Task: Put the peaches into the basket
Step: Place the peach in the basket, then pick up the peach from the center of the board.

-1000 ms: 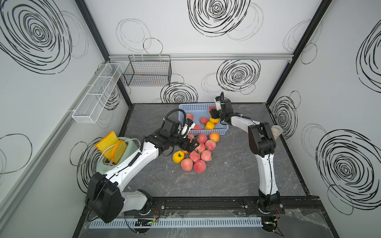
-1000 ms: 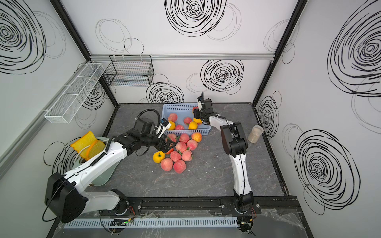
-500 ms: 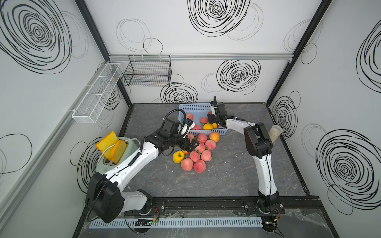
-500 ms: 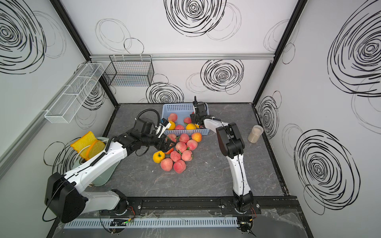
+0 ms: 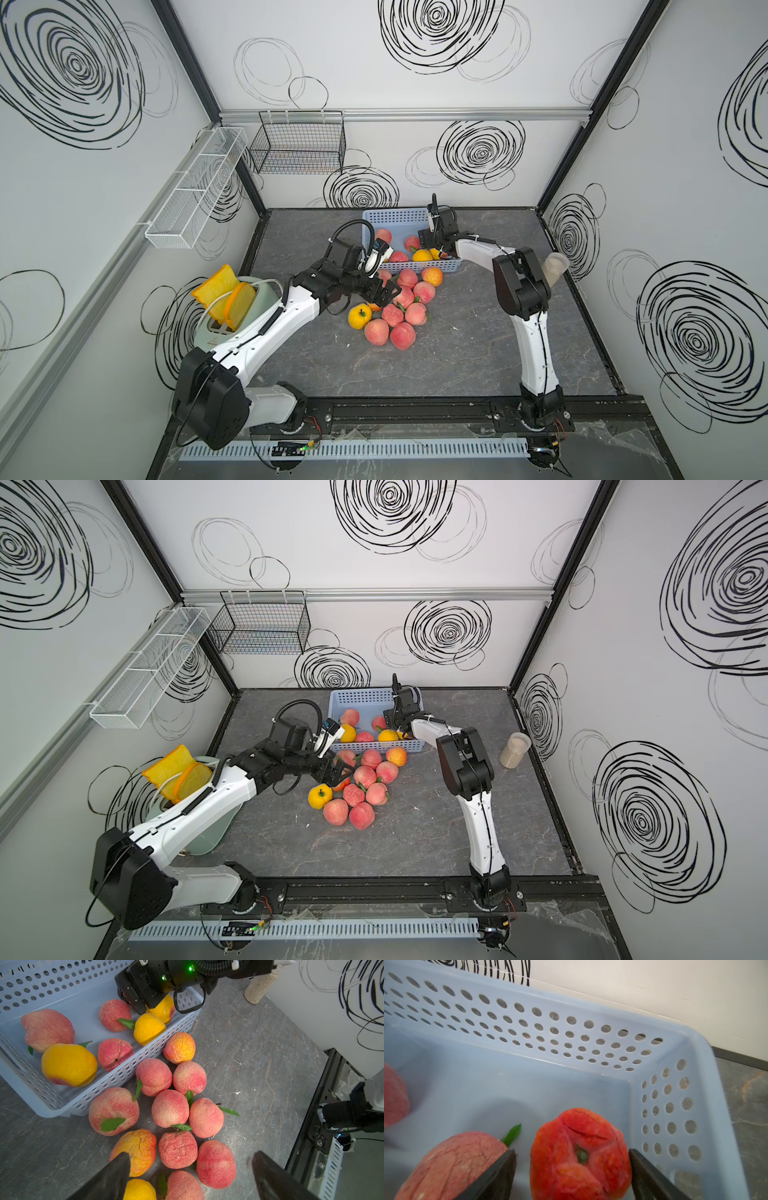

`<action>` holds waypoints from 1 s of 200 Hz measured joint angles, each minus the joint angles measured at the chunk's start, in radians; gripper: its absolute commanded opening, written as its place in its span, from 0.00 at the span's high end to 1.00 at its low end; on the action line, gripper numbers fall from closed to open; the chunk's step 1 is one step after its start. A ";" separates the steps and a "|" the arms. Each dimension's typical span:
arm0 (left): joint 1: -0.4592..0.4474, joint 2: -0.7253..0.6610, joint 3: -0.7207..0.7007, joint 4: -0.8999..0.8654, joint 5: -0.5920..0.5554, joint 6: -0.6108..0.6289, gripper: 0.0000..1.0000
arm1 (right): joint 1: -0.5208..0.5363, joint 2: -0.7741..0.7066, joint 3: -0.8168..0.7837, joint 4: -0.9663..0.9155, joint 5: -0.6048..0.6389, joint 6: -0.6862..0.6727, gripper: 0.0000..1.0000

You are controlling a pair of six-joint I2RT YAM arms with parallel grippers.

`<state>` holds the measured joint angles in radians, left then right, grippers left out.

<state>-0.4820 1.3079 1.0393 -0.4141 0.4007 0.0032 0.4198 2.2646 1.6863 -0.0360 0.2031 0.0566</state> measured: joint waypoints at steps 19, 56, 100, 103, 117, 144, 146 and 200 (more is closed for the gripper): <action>0.000 0.000 0.000 0.000 -0.002 0.000 0.04 | 0.006 -0.037 -0.009 -0.005 0.004 0.004 0.08; 0.001 -0.001 0.000 0.000 -0.005 -0.003 0.04 | 0.013 -0.175 -0.095 0.002 0.006 0.016 0.08; 0.007 -0.007 0.000 0.001 -0.014 -0.011 0.04 | 0.019 -0.460 -0.391 0.086 -0.033 0.043 0.08; 0.008 -0.008 0.000 0.002 -0.016 -0.011 0.04 | 0.019 -0.481 -0.414 0.091 -0.032 0.046 0.08; 0.013 -0.010 0.000 0.003 -0.022 -0.018 0.04 | 0.021 -0.600 -0.552 0.134 -0.057 0.059 0.08; 0.024 -0.016 0.000 0.006 -0.037 -0.031 0.04 | 0.032 -0.836 -0.836 0.242 -0.119 0.093 0.08; 0.024 -0.016 0.000 0.006 -0.039 -0.032 0.04 | 0.035 -0.854 -0.862 0.256 -0.123 0.095 0.08; 0.032 -0.018 -0.002 0.027 -0.123 -0.075 0.05 | 0.136 -1.205 -1.324 0.451 -0.276 0.132 0.10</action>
<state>-0.4496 1.2896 1.0378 -0.3870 0.2775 -0.0715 0.5560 1.0592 0.3618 0.4145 -0.0727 0.1883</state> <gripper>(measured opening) 0.952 0.903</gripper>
